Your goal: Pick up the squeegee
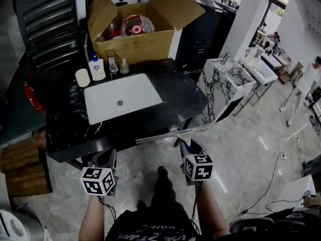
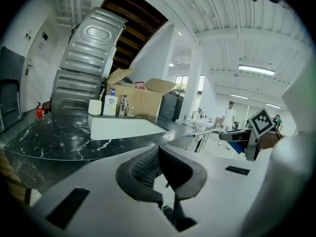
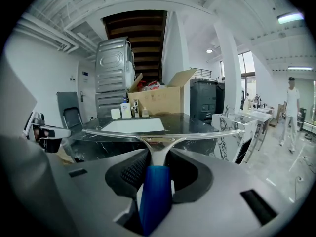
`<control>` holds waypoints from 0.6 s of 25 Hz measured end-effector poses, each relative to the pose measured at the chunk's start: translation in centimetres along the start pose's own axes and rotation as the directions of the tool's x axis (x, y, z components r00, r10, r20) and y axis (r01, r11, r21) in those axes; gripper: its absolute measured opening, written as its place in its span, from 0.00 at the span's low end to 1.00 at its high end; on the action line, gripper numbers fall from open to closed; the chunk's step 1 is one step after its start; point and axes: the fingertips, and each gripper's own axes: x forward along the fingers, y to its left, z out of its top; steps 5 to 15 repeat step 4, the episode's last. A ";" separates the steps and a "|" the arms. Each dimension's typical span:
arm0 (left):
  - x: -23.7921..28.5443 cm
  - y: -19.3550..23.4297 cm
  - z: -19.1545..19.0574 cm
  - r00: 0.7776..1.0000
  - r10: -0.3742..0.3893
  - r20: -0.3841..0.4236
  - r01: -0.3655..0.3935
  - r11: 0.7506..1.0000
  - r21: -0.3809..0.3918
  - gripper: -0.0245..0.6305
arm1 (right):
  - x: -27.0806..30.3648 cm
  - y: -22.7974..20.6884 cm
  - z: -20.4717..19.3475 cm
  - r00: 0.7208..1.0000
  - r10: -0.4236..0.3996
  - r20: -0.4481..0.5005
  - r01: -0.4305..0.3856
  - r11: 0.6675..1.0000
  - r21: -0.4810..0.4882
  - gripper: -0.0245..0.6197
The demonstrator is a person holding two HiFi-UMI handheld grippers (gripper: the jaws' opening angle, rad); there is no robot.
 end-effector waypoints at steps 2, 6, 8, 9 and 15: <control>-0.3 -0.2 -0.5 1.000 -0.004 -0.005 0.004 1.000 0.001 0.07 | -0.4 0.1 -0.5 1.000 -0.002 -0.002 0.002 1.000 0.007 0.26; -0.6 -0.4 -0.9 1.000 -0.008 -0.008 0.008 1.000 0.002 0.07 | -0.8 0.2 -1.0 1.000 -0.005 -0.002 0.005 1.000 0.010 0.26; -0.6 -0.4 -0.9 1.000 -0.008 -0.008 0.008 1.000 0.002 0.07 | -0.8 0.2 -1.0 1.000 -0.005 -0.002 0.005 1.000 0.010 0.26; -0.6 -0.4 -0.9 1.000 -0.008 -0.008 0.008 1.000 0.002 0.07 | -0.8 0.2 -1.0 1.000 -0.005 -0.002 0.005 1.000 0.010 0.26; -0.6 -0.4 -0.9 1.000 -0.008 -0.008 0.008 1.000 0.002 0.07 | -0.8 0.2 -1.0 1.000 -0.005 -0.002 0.005 1.000 0.010 0.26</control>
